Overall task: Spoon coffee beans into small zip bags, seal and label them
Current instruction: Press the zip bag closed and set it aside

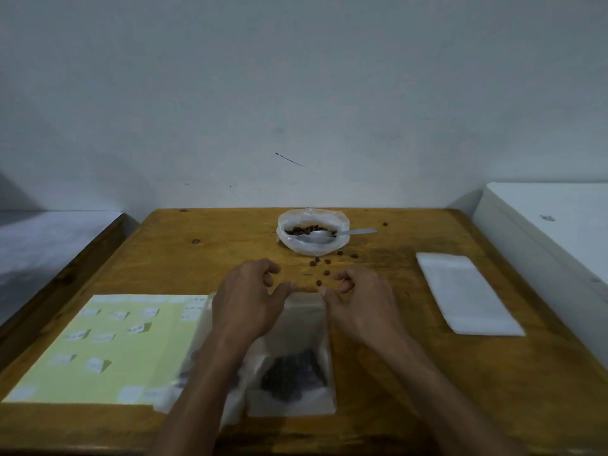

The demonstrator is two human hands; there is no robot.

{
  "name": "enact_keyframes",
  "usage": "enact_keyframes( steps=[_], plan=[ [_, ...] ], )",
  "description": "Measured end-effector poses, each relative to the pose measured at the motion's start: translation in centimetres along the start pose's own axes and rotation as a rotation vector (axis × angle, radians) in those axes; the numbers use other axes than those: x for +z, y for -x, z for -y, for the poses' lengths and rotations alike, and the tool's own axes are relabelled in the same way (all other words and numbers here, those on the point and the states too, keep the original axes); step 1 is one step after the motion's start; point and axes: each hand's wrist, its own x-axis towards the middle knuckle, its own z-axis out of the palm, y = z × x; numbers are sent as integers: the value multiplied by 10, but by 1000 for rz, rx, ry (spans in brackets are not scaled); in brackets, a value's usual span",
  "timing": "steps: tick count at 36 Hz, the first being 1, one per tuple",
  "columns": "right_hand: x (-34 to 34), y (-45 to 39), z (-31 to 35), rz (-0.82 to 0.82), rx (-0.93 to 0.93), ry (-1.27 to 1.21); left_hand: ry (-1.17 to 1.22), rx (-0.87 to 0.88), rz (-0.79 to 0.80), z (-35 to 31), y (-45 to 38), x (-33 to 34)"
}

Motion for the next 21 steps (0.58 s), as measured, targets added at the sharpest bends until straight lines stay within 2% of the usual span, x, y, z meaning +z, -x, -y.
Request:
enact_keyframes(
  steps=[6,10,13,16,21],
  plan=[
    [-52,-11,-40,-170,72,-36,111,121,33,-54,-11,15],
    [-80,-21,-91,-263,207,47,92,191,165,-94,-14,47],
    [-97,-32,-129,-272,313,120,46,221,238,-124,-20,78],
    [-106,-39,-155,-215,401,234,16,199,323,-148,-31,111],
    [-106,-43,-172,-165,423,283,-112,183,402,-172,-51,157]
  ],
)
